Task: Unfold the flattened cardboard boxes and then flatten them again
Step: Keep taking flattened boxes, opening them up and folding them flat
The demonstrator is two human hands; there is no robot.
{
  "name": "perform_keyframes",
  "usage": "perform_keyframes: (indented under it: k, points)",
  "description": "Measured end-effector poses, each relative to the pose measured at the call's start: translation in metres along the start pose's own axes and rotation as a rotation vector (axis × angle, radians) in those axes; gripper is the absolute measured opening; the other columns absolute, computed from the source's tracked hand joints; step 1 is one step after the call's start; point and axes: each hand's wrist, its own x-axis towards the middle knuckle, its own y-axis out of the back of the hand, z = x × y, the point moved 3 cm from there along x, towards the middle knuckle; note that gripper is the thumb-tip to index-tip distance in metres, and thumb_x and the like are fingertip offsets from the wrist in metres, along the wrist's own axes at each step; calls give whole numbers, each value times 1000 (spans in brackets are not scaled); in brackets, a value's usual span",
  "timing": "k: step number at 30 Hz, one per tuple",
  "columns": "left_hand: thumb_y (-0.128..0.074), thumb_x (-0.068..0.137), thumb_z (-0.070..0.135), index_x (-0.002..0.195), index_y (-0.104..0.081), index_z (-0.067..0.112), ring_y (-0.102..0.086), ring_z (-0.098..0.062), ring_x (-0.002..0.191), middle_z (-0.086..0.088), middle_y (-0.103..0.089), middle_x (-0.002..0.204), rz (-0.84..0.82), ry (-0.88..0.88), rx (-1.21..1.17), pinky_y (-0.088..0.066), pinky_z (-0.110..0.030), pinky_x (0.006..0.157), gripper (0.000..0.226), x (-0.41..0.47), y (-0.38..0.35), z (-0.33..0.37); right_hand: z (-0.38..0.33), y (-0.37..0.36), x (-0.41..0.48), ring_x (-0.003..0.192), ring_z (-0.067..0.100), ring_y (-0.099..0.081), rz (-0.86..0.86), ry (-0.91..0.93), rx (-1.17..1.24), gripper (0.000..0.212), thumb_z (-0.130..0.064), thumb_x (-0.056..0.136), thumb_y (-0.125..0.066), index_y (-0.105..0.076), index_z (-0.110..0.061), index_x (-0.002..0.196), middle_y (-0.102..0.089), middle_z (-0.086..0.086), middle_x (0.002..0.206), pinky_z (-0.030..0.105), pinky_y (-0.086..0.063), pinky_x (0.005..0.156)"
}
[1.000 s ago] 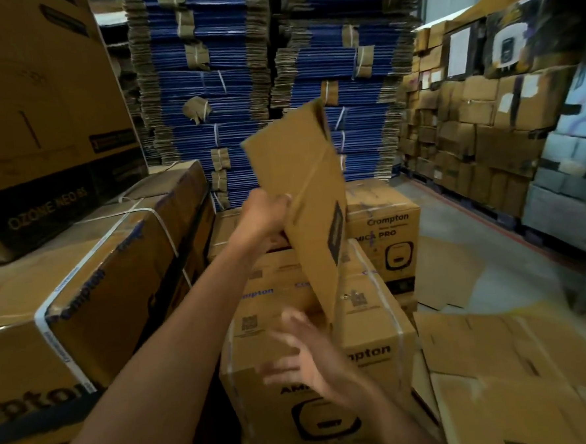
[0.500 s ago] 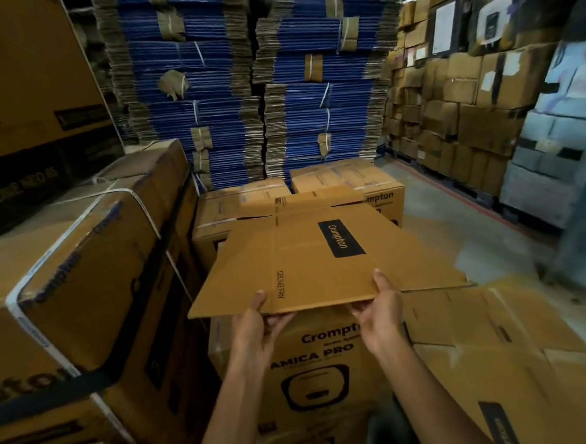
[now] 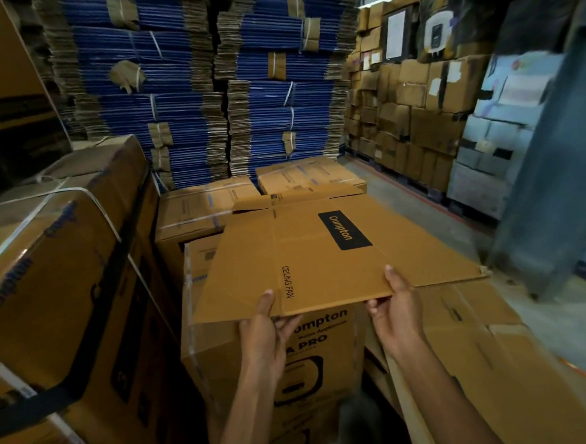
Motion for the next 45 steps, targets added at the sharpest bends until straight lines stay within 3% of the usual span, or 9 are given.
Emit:
perform_keyframes:
  k: [6,11,22,26,31,38,40,42,45]
  points:
    - [-56,103,13,140,-46,26,-70,-30,108,-11,-70,122,-124,68,45,-60,-43,77,40,-15,-31,-35,-39,46,-17,55,8,-59,79,100,44,24,-24,103,-57,-60,-12,123,-70,0,87,20,-39,39]
    - [-57,102,15,121,-52,31,-70,-27,107,-9,-72,120,-196,141,100,-61,-41,78,25,-38,-59,-85,-74,103,-27,55,8,-61,163,170,71,28,-25,100,-61,-62,-10,124,-73,2,92,18,-41,38]
    - [-57,102,16,127,-50,30,-72,-26,105,-8,-75,115,-240,193,179,-58,-41,83,30,-84,-126,-227,-149,252,-15,52,10,-56,219,178,77,27,-28,100,-60,-62,-13,122,-72,1,90,19,-43,39]
    - [-59,102,18,143,-45,20,-73,-26,106,-11,-73,120,-214,222,207,-60,-41,84,44,-94,-133,-286,-162,310,-8,52,10,-57,253,124,57,24,-27,100,-61,-63,-13,120,-72,0,89,20,-42,40]
    - [-59,102,19,145,-48,18,-75,-22,95,-11,-72,123,-114,271,259,-61,-30,67,45,-102,-121,-340,-151,367,1,56,7,-59,313,8,23,20,-27,99,-63,-65,-17,117,-74,-3,89,20,-43,43]
    - [-59,102,19,142,-51,22,-74,-23,99,-3,-75,115,20,366,291,-59,-39,80,40,-113,-78,-404,-106,437,12,57,8,-62,410,-151,5,28,-27,100,-62,-63,-13,125,-69,4,97,22,-51,50]
    - [-57,103,18,144,-49,20,-75,-25,96,-6,-74,117,59,419,270,-60,-41,79,42,-116,-61,-423,-88,459,12,49,9,-56,452,-213,-1,19,-26,100,-62,-64,-12,113,-64,3,79,22,-49,47]
    - [-59,102,16,145,-47,18,-74,-28,96,-11,-72,121,117,489,236,-60,-48,82,45,-117,-43,-443,-71,482,9,36,9,-40,520,-264,-45,15,-28,99,-62,-59,-14,95,-47,-2,56,20,-36,36]
    - [-67,97,16,144,-47,11,-70,-32,97,-18,-67,126,259,562,235,-63,-45,70,52,-118,-18,-469,-49,511,4,34,10,-34,635,-338,-127,25,-34,99,-64,-50,-15,89,-43,0,56,18,-29,35]
